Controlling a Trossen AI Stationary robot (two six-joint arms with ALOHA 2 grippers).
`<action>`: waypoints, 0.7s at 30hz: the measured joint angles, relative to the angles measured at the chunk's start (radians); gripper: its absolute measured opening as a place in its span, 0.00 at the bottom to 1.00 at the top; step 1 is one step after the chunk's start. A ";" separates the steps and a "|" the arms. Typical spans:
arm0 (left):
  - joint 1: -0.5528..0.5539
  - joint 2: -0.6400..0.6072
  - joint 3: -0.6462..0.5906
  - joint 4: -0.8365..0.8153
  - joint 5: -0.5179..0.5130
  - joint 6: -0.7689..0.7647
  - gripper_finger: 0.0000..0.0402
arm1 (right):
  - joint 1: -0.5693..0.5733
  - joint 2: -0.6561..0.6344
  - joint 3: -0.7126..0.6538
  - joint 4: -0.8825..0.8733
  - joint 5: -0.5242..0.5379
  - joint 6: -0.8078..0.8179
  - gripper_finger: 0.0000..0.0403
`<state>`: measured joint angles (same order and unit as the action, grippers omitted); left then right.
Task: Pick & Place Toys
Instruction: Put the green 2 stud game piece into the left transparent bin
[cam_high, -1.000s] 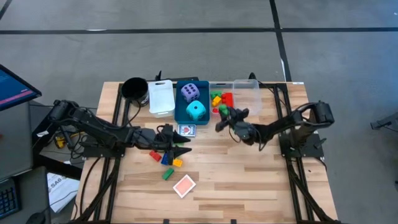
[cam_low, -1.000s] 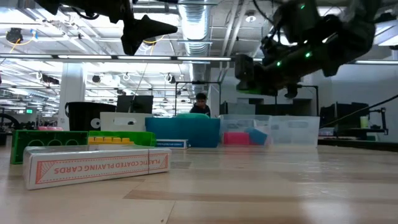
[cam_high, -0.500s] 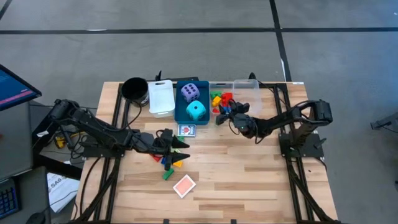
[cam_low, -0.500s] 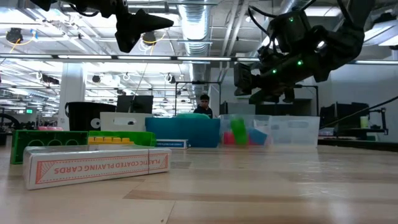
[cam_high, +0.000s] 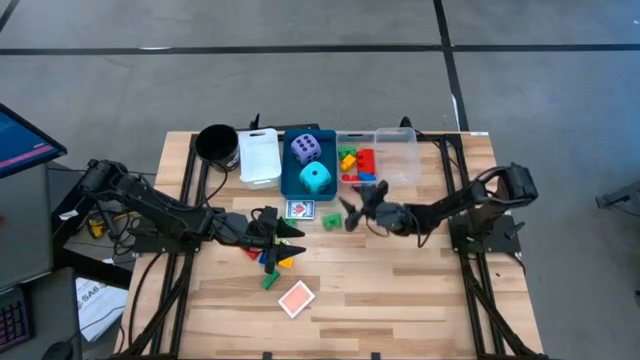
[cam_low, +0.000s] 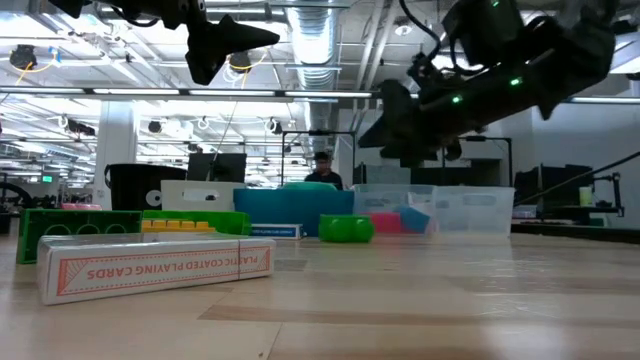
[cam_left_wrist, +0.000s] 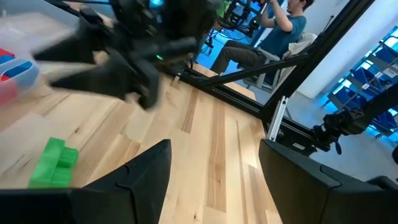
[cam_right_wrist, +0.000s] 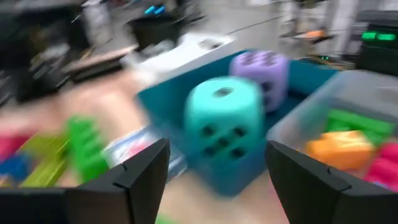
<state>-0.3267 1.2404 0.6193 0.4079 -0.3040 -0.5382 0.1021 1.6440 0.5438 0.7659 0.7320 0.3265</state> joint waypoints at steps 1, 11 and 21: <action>0.000 0.000 0.000 -0.004 0.000 0.001 0.59 | 0.018 0.000 0.000 -0.016 -0.013 -0.016 0.64; 0.000 0.000 0.000 -0.027 0.004 0.002 0.59 | 0.099 0.000 -0.006 -0.112 -0.185 -0.148 0.64; 0.001 0.000 0.000 -0.024 0.131 0.110 0.59 | -0.003 0.000 -0.009 -0.200 -0.367 -0.231 0.65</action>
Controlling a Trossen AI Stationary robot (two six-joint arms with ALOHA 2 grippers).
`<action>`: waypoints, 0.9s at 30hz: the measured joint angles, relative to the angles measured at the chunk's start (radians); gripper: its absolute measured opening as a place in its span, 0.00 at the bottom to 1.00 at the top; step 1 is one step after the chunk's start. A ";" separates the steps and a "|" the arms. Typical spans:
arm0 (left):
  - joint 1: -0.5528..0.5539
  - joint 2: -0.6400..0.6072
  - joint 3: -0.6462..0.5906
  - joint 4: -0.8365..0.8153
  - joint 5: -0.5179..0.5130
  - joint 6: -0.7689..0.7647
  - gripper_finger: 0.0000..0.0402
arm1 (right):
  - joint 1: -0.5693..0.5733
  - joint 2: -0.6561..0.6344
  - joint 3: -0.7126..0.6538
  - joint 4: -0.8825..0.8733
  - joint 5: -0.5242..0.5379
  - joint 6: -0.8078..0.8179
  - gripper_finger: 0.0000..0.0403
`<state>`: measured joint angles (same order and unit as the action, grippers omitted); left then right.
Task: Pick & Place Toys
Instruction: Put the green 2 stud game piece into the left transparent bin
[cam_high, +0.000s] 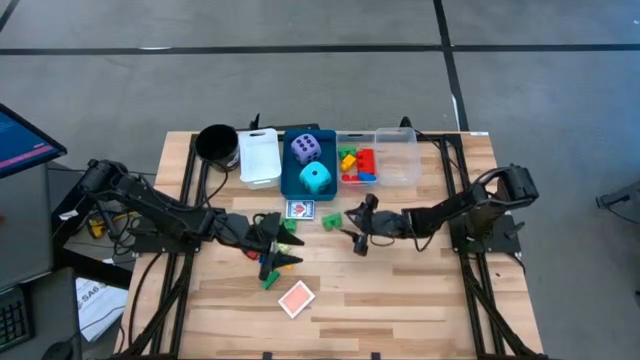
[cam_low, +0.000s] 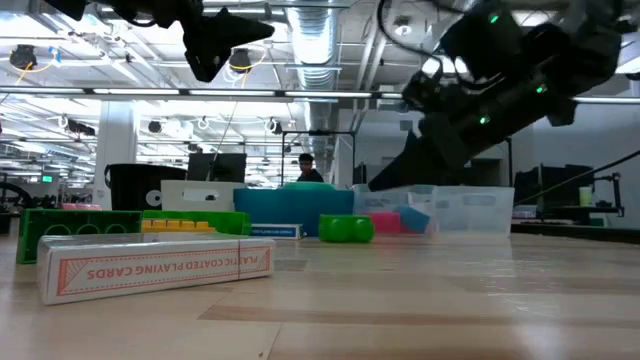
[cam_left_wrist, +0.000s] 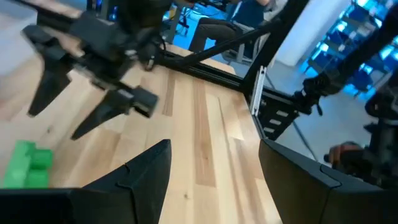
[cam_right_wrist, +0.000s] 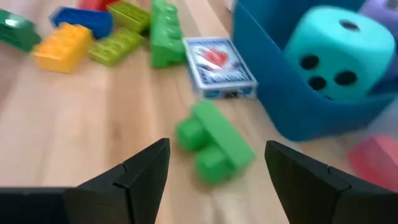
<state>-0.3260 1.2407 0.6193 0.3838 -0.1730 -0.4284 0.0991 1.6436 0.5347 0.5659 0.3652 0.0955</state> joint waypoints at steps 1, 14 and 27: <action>0.000 0.000 0.000 0.002 0.001 0.019 0.59 | -0.018 0.002 -0.007 0.005 -0.026 -0.007 0.65; 0.044 0.000 0.000 0.095 0.001 0.057 0.59 | -0.122 0.187 -0.238 0.628 -0.342 -0.070 0.65; 0.043 0.000 0.000 0.229 -0.007 0.047 0.59 | -0.267 0.408 -0.264 0.927 -0.525 -0.130 0.65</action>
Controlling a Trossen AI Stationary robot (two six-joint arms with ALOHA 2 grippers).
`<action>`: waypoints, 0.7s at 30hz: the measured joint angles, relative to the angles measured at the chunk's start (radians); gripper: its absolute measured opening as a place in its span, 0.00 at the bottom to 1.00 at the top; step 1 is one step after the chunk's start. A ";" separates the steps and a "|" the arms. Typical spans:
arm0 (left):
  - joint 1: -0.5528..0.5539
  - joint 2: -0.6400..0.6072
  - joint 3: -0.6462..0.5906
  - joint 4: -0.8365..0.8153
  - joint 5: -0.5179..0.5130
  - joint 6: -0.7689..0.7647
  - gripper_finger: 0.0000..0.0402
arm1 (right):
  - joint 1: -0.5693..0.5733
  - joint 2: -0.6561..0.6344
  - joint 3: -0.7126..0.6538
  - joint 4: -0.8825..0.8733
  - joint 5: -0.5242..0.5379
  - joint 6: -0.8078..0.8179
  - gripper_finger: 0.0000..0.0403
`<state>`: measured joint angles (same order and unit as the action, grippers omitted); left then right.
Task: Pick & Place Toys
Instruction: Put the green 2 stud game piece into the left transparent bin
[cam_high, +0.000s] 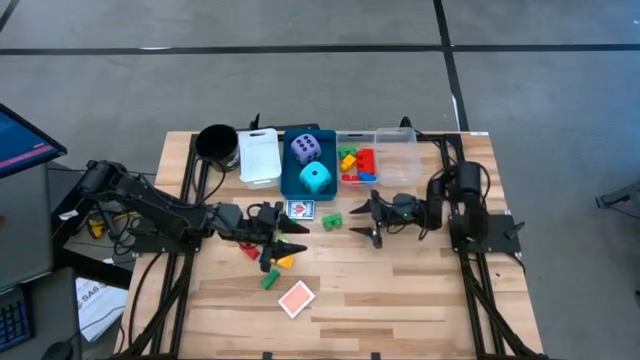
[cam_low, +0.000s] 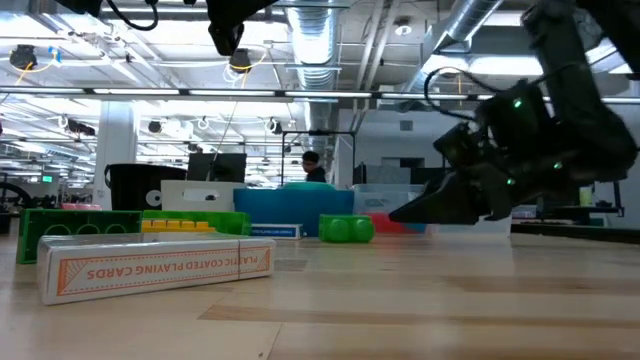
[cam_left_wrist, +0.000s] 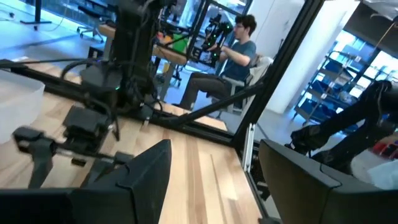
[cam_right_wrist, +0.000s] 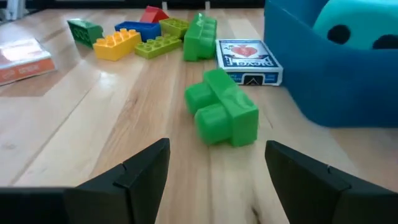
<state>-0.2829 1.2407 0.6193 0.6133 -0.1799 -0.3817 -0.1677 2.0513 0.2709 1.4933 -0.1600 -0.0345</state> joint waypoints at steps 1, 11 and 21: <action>0.000 0.000 0.000 0.000 -0.003 0.000 0.59 | -0.014 0.023 0.015 0.011 -0.030 0.000 0.65; 0.000 0.000 0.000 0.011 -0.078 -0.022 0.59 | -0.115 0.180 0.164 0.042 -0.276 -0.007 0.65; 0.000 0.000 0.000 0.025 -0.147 -0.020 0.59 | -0.133 0.195 0.307 -0.076 -0.446 -0.027 0.65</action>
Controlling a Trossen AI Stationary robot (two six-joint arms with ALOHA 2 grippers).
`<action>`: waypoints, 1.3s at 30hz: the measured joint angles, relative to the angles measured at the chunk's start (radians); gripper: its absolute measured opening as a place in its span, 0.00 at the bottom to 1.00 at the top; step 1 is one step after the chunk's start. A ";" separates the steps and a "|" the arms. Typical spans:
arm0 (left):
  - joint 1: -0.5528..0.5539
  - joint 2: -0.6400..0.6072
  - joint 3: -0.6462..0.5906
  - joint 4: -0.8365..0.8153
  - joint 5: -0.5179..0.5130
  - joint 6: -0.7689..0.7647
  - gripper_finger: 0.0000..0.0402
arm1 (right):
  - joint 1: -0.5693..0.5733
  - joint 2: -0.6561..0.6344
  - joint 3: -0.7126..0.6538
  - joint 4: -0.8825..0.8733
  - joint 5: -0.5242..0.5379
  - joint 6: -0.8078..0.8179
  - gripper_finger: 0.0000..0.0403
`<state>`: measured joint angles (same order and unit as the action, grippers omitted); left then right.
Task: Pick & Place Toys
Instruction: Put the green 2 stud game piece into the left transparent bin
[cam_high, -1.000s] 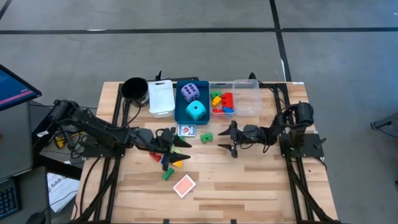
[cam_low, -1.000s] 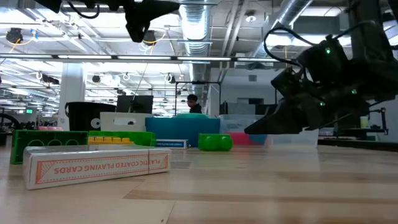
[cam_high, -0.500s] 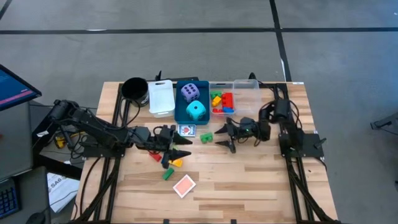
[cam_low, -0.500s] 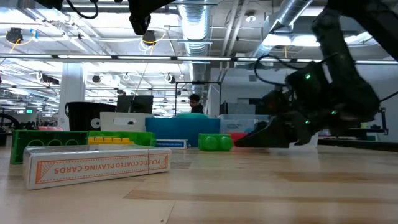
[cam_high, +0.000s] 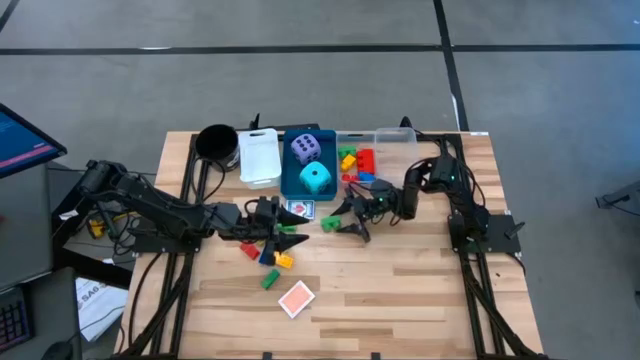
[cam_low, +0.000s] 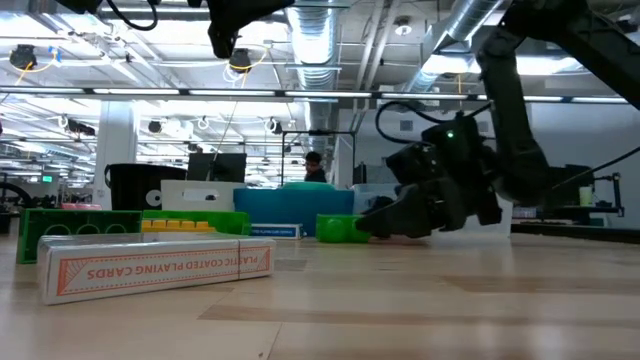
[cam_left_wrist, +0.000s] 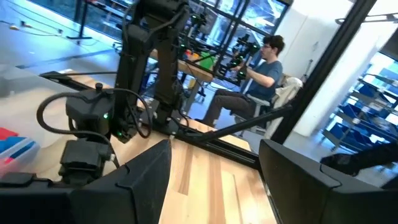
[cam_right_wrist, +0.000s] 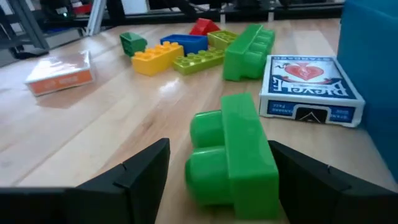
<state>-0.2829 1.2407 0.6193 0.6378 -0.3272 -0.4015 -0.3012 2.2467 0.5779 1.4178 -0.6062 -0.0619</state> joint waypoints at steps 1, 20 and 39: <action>0.000 0.000 0.000 0.000 -0.010 0.000 0.59 | 0.000 0.000 0.012 -0.020 -0.004 -0.007 0.65; 0.000 0.000 0.000 -0.004 -0.048 0.001 0.59 | 0.052 -0.004 0.104 -0.207 -0.022 -0.064 0.41; 0.000 0.000 0.000 -0.026 -0.047 0.000 0.59 | 0.200 -0.119 0.085 -0.082 0.133 0.197 0.41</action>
<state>-0.2829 1.2407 0.6193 0.6117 -0.3738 -0.4011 -0.1008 2.1273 0.6630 1.3354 -0.4732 0.1354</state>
